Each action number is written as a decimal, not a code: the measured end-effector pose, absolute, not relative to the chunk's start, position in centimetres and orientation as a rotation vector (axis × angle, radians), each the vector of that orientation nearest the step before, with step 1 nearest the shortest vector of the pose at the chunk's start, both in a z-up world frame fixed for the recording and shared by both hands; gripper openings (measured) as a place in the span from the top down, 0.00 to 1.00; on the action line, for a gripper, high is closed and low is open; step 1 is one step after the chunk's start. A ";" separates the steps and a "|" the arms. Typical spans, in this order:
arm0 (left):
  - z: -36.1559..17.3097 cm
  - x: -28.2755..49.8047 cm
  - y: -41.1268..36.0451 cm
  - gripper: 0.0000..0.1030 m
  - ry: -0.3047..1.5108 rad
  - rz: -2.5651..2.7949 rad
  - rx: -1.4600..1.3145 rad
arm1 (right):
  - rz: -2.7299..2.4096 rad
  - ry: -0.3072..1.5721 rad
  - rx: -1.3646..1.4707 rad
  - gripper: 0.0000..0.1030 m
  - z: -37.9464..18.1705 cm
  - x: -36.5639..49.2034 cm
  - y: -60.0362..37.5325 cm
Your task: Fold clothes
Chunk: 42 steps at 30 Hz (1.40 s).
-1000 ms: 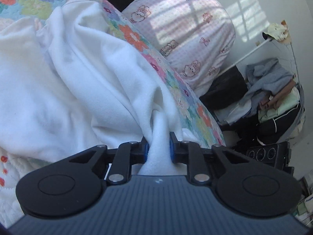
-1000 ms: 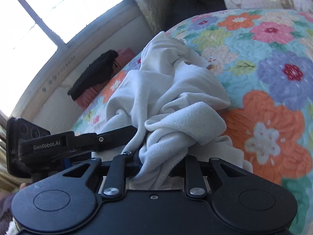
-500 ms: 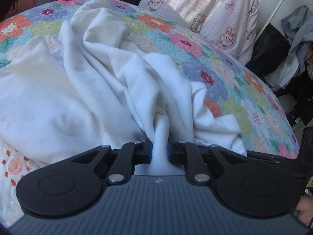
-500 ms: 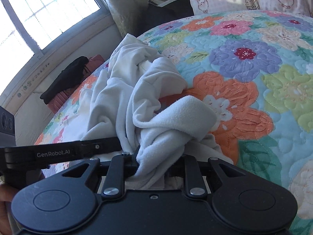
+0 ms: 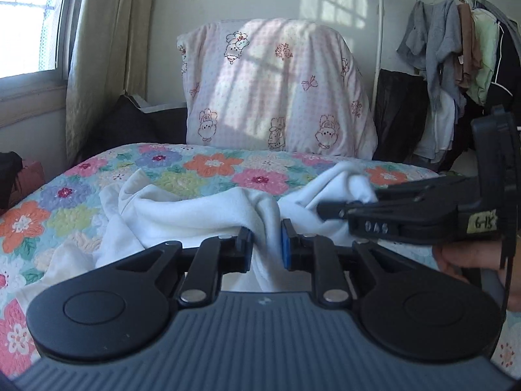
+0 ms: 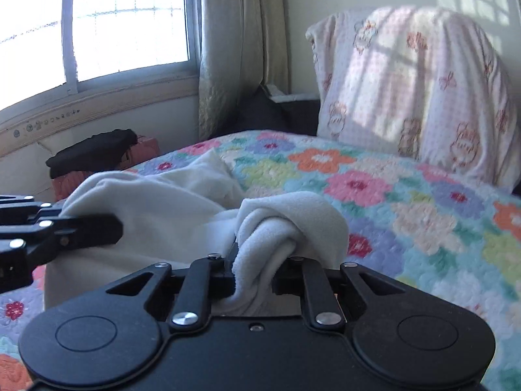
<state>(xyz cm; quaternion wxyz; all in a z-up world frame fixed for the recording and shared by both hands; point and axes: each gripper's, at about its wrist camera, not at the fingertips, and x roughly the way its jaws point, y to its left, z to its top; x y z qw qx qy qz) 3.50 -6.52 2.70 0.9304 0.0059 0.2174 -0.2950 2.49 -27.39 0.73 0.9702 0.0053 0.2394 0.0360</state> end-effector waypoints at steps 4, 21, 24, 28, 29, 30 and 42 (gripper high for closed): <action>0.7 6.1 -4.6 0.67 0.565 -0.533 -0.059 | -0.077 0.452 -0.081 0.85 3.6 2.9 -31.7; -5.7 12.6 5.5 0.56 0.918 -0.209 -0.175 | -0.547 0.687 -0.197 0.68 -1.3 9.9 -44.9; -6.7 12.6 6.8 0.49 0.962 -0.189 -0.190 | -0.501 0.695 -0.238 0.44 -1.2 8.4 -43.7; -8.1 13.4 8.2 0.49 1.046 -0.223 -0.307 | -0.460 0.692 -0.107 0.33 0.0 4.6 -44.0; -8.4 13.5 8.2 0.49 1.054 -0.238 -0.324 | -0.451 0.691 -0.029 0.32 0.0 3.0 -44.2; -8.5 13.5 8.1 0.49 1.058 -0.245 -0.333 | -0.418 0.684 0.064 0.32 -0.4 1.1 -44.3; -9.3 15.1 5.0 0.59 0.950 -0.203 -0.218 | 0.033 0.786 0.164 0.32 -9.6 -4.2 -36.3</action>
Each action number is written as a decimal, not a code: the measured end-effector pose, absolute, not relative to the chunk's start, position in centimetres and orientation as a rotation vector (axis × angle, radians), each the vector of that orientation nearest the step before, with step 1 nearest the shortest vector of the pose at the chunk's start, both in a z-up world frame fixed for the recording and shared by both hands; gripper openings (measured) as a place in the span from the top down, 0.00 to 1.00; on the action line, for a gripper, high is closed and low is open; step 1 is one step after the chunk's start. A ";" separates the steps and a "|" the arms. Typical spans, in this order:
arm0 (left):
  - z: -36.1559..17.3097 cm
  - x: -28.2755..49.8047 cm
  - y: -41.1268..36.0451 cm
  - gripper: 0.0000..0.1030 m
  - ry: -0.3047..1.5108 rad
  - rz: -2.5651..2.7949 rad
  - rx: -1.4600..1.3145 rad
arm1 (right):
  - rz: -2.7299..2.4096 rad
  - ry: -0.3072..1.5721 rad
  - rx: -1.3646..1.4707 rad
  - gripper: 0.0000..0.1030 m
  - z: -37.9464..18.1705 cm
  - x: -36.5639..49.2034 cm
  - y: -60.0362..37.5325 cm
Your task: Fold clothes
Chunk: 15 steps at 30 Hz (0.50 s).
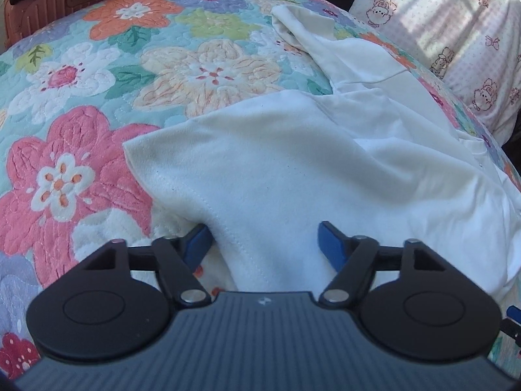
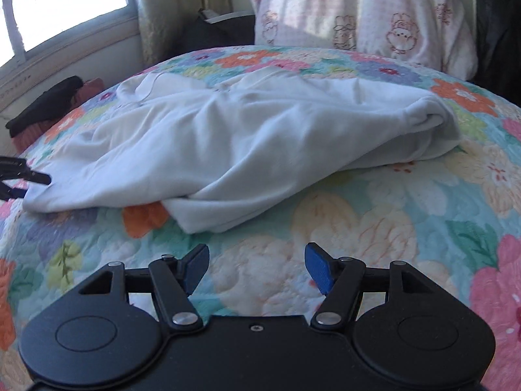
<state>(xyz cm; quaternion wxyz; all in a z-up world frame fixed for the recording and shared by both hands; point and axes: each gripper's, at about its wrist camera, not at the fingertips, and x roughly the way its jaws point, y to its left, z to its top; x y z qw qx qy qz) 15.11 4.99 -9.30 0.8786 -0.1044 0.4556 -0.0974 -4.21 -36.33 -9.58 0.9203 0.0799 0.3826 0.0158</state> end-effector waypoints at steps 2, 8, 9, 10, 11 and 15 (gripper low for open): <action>-9.0 15.4 3.9 0.92 0.938 -0.236 -0.152 | 0.064 0.793 0.170 0.32 -9.4 -3.9 -36.0; -7.5 13.8 0.3 0.93 0.787 -0.201 0.091 | 0.090 0.845 0.286 0.19 -10.2 -0.6 -36.6; -7.1 13.7 0.1 0.93 0.758 -0.199 0.104 | 0.083 0.857 0.264 0.19 -10.6 -0.1 -36.3; -6.7 13.5 0.0 0.93 0.724 -0.183 0.124 | 0.079 0.847 0.238 0.18 -10.6 0.2 -35.8; -6.1 13.5 -0.1 0.94 0.685 -0.164 0.144 | 0.071 0.832 0.219 0.18 -10.5 0.6 -35.4; -4.3 13.5 0.9 0.94 0.606 -0.134 0.106 | 0.000 0.789 0.265 0.21 -10.5 1.6 -34.7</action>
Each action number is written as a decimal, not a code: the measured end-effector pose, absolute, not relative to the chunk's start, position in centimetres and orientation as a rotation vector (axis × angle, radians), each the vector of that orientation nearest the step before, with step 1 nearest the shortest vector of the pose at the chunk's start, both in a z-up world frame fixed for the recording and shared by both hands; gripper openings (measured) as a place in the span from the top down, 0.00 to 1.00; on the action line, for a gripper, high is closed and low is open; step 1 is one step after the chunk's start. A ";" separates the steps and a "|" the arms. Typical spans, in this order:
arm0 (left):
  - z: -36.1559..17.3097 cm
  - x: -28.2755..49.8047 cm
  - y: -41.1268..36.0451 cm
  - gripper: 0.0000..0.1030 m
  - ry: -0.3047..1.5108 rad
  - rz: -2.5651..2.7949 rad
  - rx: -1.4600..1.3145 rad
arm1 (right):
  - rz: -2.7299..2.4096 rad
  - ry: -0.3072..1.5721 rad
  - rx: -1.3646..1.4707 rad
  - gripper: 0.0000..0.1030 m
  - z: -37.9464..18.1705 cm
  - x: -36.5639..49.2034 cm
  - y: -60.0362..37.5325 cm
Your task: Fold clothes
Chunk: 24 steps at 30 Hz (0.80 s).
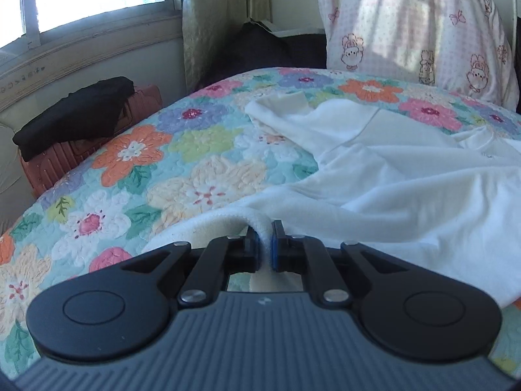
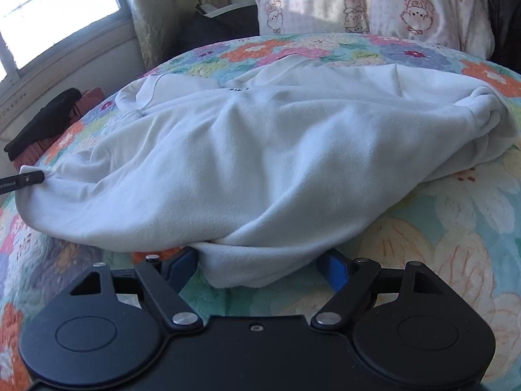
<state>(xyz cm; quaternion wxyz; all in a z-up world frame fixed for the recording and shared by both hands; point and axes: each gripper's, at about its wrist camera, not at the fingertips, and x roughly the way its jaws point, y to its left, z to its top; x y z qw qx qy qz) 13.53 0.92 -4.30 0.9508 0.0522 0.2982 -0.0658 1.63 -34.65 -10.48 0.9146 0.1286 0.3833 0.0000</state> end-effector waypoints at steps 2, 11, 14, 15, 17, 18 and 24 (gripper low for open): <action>-3.9 13.4 1.7 0.94 0.600 -0.112 0.090 | -0.062 0.771 0.134 0.70 -9.8 1.6 -33.4; -1.0 12.9 5.5 0.93 0.481 -0.113 -0.059 | -0.147 0.627 -0.135 0.90 0.4 0.3 -32.1; 0.5 12.0 6.4 0.94 0.392 -0.053 -0.075 | -0.070 0.559 0.006 0.90 5.0 -0.2 -32.5; 0.7 11.8 7.4 0.94 0.380 -0.036 -0.119 | -0.023 0.537 0.059 0.90 6.1 -0.5 -32.4; 1.0 11.6 9.5 0.94 0.355 -0.002 -0.205 | 0.099 0.518 0.162 0.90 7.2 -1.6 -31.9; 1.0 11.4 10.5 0.94 0.344 0.016 -0.236 | 0.160 0.508 0.214 0.89 7.7 -2.1 -31.7; 1.0 10.8 16.5 0.94 0.352 0.137 -0.321 | 0.454 0.698 0.343 0.89 3.6 -4.8 -25.9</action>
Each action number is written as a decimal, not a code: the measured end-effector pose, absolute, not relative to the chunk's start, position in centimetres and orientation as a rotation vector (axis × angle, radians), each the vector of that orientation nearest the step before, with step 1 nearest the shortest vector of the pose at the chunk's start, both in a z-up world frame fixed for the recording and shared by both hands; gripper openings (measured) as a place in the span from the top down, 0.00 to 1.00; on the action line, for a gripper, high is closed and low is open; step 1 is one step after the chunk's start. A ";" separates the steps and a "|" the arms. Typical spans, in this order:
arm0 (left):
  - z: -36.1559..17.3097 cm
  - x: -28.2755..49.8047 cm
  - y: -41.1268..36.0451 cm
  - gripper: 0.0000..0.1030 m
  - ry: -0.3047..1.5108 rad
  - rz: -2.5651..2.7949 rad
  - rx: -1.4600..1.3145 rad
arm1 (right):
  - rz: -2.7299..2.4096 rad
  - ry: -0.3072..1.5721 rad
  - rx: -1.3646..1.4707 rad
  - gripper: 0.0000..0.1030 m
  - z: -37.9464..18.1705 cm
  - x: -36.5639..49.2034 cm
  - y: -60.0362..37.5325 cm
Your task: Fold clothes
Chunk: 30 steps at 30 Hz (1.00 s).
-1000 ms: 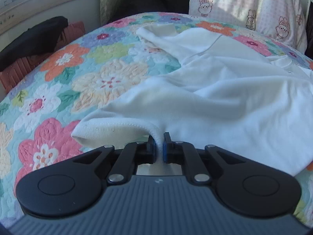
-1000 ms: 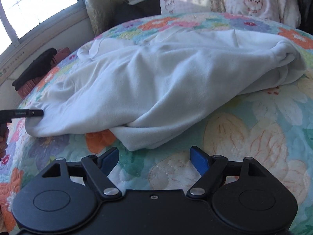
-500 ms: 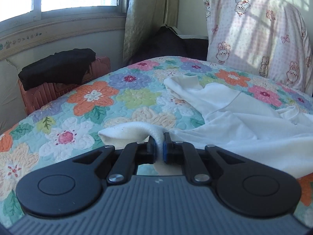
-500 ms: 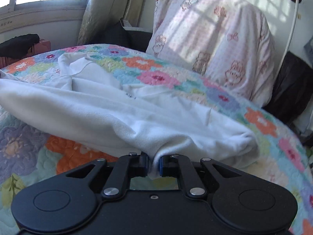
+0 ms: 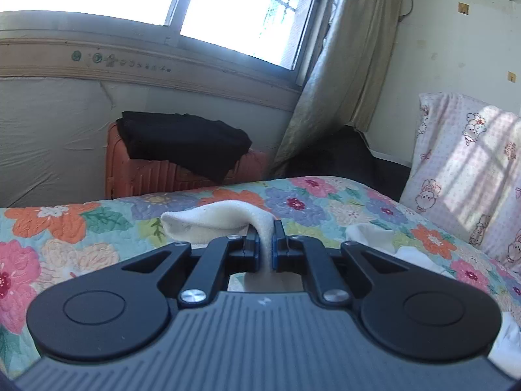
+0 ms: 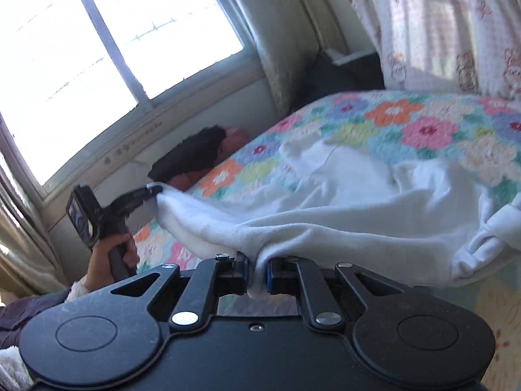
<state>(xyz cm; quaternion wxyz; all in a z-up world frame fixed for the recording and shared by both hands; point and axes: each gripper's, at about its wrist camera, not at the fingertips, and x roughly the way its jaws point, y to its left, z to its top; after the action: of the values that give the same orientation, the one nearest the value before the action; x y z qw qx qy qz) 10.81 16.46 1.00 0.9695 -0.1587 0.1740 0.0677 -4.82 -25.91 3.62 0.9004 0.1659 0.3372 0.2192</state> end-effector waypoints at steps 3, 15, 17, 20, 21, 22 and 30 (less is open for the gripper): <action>-0.4 11.8 18.2 0.94 0.454 0.177 -0.362 | 0.479 0.868 0.284 0.88 -0.8 -4.3 -22.4; -2.4 12.1 19.0 0.94 0.597 0.179 -0.421 | 0.598 0.906 0.041 0.88 -0.2 -5.3 -17.1; -3.2 12.7 18.9 0.93 0.663 0.225 -0.370 | 0.575 1.000 0.001 0.88 -2.6 -6.0 -16.3; -5.3 13.9 19.1 0.93 0.801 0.299 -0.304 | 0.568 1.090 -0.001 0.88 -5.6 -6.8 -15.9; -5.5 13.9 19.5 0.93 0.811 0.295 -0.322 | 0.576 1.120 0.009 0.87 -6.0 -6.6 -16.0; -5.7 13.9 19.8 0.93 0.821 0.291 -0.340 | 0.579 1.150 0.018 0.87 -6.3 -6.3 -16.0; -3.7 12.4 18.2 0.62 0.741 0.261 -0.312 | 0.622 1.068 0.003 0.71 -1.2 -5.9 -18.9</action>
<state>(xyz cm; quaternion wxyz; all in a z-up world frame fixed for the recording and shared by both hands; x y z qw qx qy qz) 12.43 18.23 -3.68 0.9120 -0.1514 0.3596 0.1267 -5.87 -18.87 -1.22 0.8150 0.0014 0.5008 0.2915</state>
